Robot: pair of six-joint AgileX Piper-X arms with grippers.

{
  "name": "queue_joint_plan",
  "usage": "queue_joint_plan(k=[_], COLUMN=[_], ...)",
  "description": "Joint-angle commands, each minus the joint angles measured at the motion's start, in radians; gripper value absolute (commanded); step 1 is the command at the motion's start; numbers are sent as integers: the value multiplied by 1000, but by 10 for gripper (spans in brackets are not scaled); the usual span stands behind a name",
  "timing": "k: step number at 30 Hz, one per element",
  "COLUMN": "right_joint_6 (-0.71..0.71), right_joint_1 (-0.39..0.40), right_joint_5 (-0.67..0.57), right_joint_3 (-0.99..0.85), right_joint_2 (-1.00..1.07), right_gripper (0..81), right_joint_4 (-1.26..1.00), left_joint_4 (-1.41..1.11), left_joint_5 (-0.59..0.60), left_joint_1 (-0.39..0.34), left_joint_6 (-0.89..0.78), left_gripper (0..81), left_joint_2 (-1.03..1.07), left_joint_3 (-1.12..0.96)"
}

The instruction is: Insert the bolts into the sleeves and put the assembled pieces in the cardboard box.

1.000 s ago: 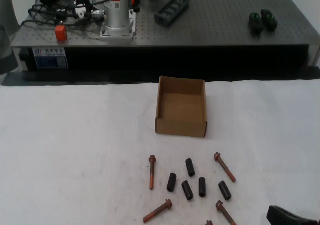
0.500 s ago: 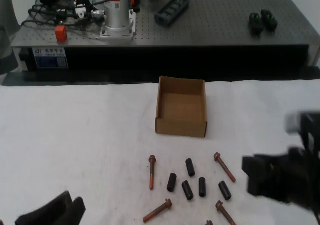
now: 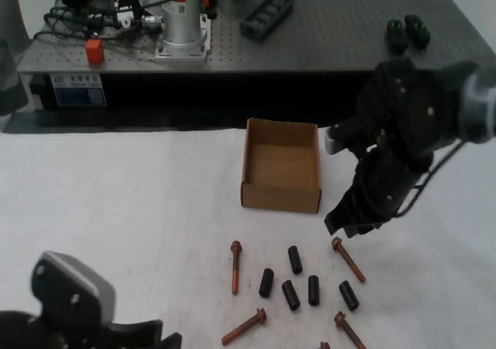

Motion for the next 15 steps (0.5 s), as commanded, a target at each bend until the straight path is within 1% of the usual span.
queue_joint_plan(k=[1, 6, 8, 15], right_joint_6=[-25, -25, -25, -25], right_joint_1=[-1, -1, -1, -1], right_joint_5=[-5, -5, -22, -22], right_joint_3=[-34, -38, -38, -38], right_joint_2=[38, 96, 108, 134], right_gripper=[239, 239, 239, 239], right_joint_4=[27, 25, 25, 11], left_joint_4=[-3, -11, -26, -57], left_joint_5=[6, 6, 6, 6], left_joint_1=[1, 1, 1, 1], left_joint_6=[2, 3, 3, 3], left_gripper=[216, 216, 216, 216], left_joint_2=[-8, 69, 77, 77], left_joint_3=[-9, -23, -23, -23])
